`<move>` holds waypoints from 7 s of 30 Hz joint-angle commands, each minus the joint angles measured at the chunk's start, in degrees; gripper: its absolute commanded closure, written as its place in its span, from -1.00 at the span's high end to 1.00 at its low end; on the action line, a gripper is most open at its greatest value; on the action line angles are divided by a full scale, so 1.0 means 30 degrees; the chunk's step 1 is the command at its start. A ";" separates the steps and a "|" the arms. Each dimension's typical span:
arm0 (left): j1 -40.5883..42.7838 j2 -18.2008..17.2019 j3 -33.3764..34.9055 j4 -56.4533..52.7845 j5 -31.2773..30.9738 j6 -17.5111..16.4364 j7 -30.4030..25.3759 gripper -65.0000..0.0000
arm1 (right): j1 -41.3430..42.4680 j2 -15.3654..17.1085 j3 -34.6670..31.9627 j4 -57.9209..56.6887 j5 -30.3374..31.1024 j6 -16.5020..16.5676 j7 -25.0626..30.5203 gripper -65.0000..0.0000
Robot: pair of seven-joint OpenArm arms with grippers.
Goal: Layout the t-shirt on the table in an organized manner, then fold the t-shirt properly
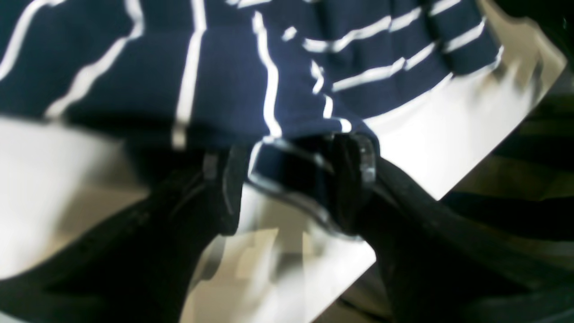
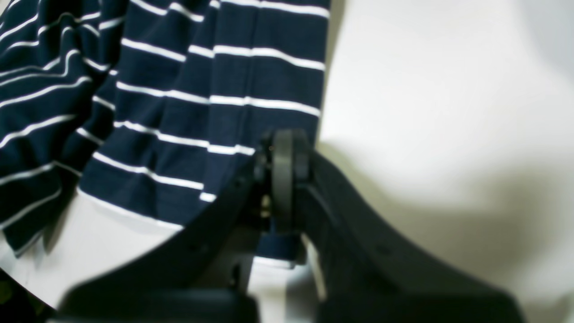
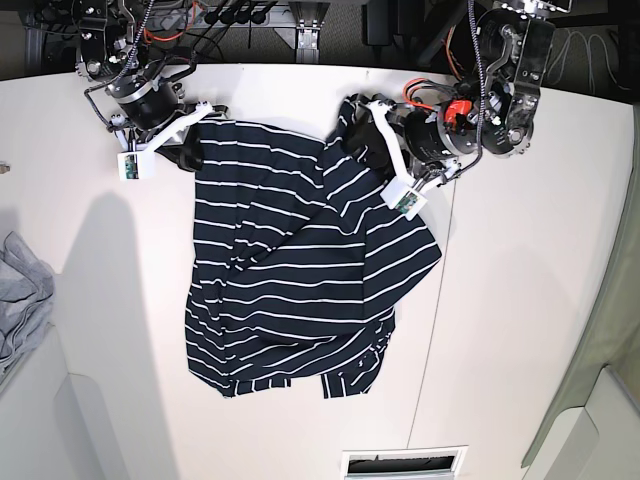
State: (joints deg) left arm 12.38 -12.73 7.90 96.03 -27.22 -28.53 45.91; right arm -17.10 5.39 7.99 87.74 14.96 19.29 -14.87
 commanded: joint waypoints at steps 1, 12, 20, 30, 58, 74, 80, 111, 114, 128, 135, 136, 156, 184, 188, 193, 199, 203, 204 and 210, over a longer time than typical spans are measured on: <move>-0.0022 -0.0342 -0.0036 0.0576 -0.0248 -0.0058 -0.0233 0.02 | 0.0138 0.0102 0.0051 0.0262 0.0131 0.0219 0.0379 -1.00; 0.0102 -0.1151 -0.0138 0.0306 0.1967 0.1311 -0.2106 0.02 | 0.0146 0.0087 0.0051 0.0262 0.0153 0.0226 0.0379 -1.00; -0.0066 -0.0109 -0.0138 -0.0852 0.1967 0.1311 -0.3096 0.01 | 0.0138 0.0095 0.0051 0.0262 0.0146 0.0226 0.0372 -1.00; -0.0233 0.0087 -0.1450 -0.0794 0.2433 0.1304 -0.3534 -1.00 | 0.0131 0.0102 0.0051 0.0262 0.0138 0.0226 0.0364 -1.00; 0.0372 -0.7286 -0.7278 0.3898 -0.3657 -0.1151 0.1202 -1.00 | 0.0138 0.0393 0.1428 0.0262 0.3228 0.2863 0.0335 -0.17; 0.0379 -0.7293 -0.7278 0.3898 -0.3657 -0.1158 0.1217 -1.00 | 0.3803 -0.2943 -0.4546 -0.4510 -0.0350 0.0219 0.0313 -0.14; 0.0364 -0.7359 -0.7286 0.3832 -0.2565 -0.1290 0.0765 -1.00 | 0.5129 -0.3337 -0.4459 -0.5304 -0.0321 0.2244 0.0357 -1.00; 0.0211 -1.0688 -0.7286 0.0991 0.0998 0.1523 -0.1596 -0.16 | 0.0612 -0.0852 -0.1231 0.3912 0.3315 0.3111 -0.0678 0.14; 0.0211 -1.0673 -0.7286 0.1209 -0.0954 0.1545 -0.1945 -0.16 | 0.2718 -0.0852 -0.0182 0.3504 0.2514 0.1253 -0.0678 0.14; 0.0204 -0.7104 -0.6120 -0.0262 -0.2208 0.0284 -0.2841 -0.16 | 1.2575 -0.1537 0.0080 -1.0637 0.0146 -0.0488 -0.0401 0.13; -0.0146 -0.5574 -0.5348 -0.2237 -0.1064 0.0291 -0.3920 -0.18 | 1.4360 -0.2841 0.0044 -1.4885 0.0131 0.0874 0.0000 -0.26; -0.0328 -0.5457 -0.5348 -0.2579 -0.0816 0.0291 -0.3927 -0.23 | 1.4360 -0.2958 0.0051 -1.4863 0.0138 0.1013 0.0357 -0.56; -0.3395 -0.5661 -0.5348 -0.8371 0.0882 0.0437 -0.3133 -0.79 | 0.5603 0.0066 0.1384 0.1639 0.3089 0.3519 -0.4983 -1.00; -0.4714 -0.5639 -0.5348 -0.8378 -0.0299 0.0430 -0.2652 -0.79 | 0.8582 -0.1872 0.0415 -0.1851 0.2215 0.2492 -0.3388 0.07; -0.4714 -0.5595 -0.5348 -0.8378 -0.0372 0.0430 -0.2645 -0.79 | 1.0695 -0.1974 -0.1588 -0.7147 0.2237 0.2667 -0.2667 0.07; -0.4707 -0.5588 -0.4823 -0.8378 -0.0415 0.0430 -0.2645 -0.79 | 1.1723 -0.2572 -0.4328 -1.0812 0.2142 0.2798 -0.1996 -0.53; -0.4707 -0.5588 -0.2521 -0.8378 -0.0386 0.0437 -0.2645 -0.79 | 1.1300 -0.4116 -0.4481 -0.8728 0.3308 0.3570 -0.1858 -1.00; -0.4721 -0.5537 -0.0831 -0.8378 -0.0051 0.0466 -0.2674 -0.79 | 1.0528 -0.4692 -0.5406 -0.4962 0.4051 0.3636 -0.3067 -1.00; -0.4721 -0.5544 -0.0532 -0.8378 -0.0044 0.0736 -0.2681 -0.79 | 1.0331 -0.4699 -0.5814 -0.4058 0.3949 0.3643 -0.3147 -1.00; -0.4714 -0.5544 -0.0175 -0.8378 -0.0051 0.1304 -0.2674 -0.79 | 1.0010 -0.4699 -1.0200 -0.2375 0.1698 0.3643 -0.4393 -1.00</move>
State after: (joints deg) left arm -1.61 -28.77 7.22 70.67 -27.97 -24.69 36.12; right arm 12.05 -7.92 -22.74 79.75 18.92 29.39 -29.28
